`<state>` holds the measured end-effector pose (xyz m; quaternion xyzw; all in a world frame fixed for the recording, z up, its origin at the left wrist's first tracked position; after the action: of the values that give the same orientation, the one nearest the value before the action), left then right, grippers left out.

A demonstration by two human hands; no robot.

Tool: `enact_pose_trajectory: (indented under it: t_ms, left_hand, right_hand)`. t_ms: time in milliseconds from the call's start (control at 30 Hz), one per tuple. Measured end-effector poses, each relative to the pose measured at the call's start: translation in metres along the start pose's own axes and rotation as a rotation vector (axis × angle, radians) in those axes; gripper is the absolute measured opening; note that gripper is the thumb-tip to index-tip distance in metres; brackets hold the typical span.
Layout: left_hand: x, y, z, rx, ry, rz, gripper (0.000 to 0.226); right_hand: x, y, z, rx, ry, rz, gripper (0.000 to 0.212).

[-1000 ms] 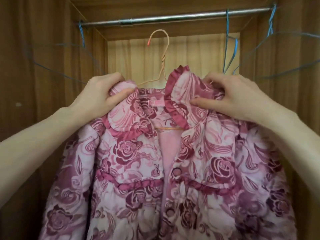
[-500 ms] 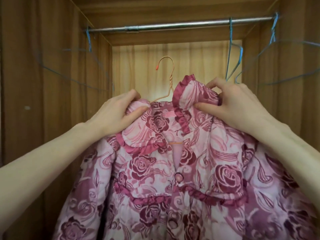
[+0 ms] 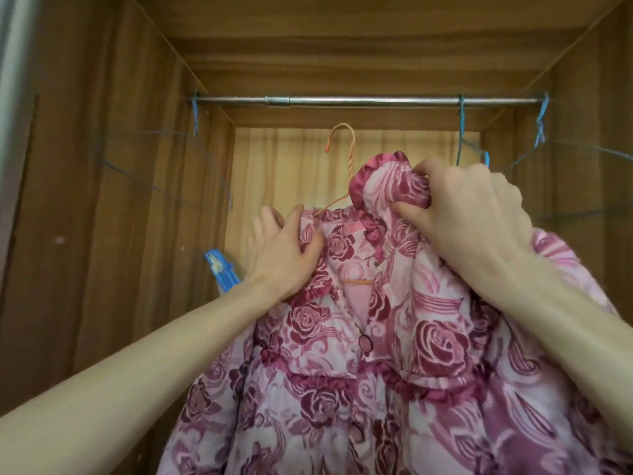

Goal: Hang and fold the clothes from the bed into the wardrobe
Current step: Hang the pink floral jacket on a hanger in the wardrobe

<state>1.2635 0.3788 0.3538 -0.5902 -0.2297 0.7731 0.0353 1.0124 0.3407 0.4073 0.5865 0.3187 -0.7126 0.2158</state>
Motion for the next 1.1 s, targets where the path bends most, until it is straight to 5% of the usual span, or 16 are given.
enact_pose_trajectory:
  t_ms: [433,600,767,967,1100]
  left_hand:
    - [-0.122,-0.039,-0.015,0.507,-0.066,-0.035,0.032]
    - [-0.149,-0.038,-0.014,0.631,-0.12,-0.253,0.074]
    - [-0.17,-0.028,-0.023,0.714,-0.23,-0.27,0.112]
    - [-0.182,-0.014,-0.052,0.76,-0.289,-0.271,0.139]
    - [-0.169,-0.02,-0.065,0.77,-0.308,-0.231,0.136]
  right_hand:
    - [-0.13,0.007,-0.065,0.152,0.033,0.106,0.042]
    - [-0.164,0.032,-0.08,0.146,0.089,0.071,0.037]
    - [-0.185,0.066,-0.102,0.133,0.079,0.023,0.02]
    - [-0.201,0.086,-0.126,0.127,0.037,0.023,0.018]
    - [-0.2,0.093,-0.143,0.133,0.014,0.005,0.016]
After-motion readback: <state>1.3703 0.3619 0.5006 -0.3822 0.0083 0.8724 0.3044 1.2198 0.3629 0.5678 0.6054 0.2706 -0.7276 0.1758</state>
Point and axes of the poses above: each hand's wrist, its own x-axis away from the middle knuckle, its own y-axis out of the palm, z = x × y, the point moved 1 cm from there along -x, towards the middle knuckle, and after that the axes turned 5 degrees about -x, right-handed, at the moved point
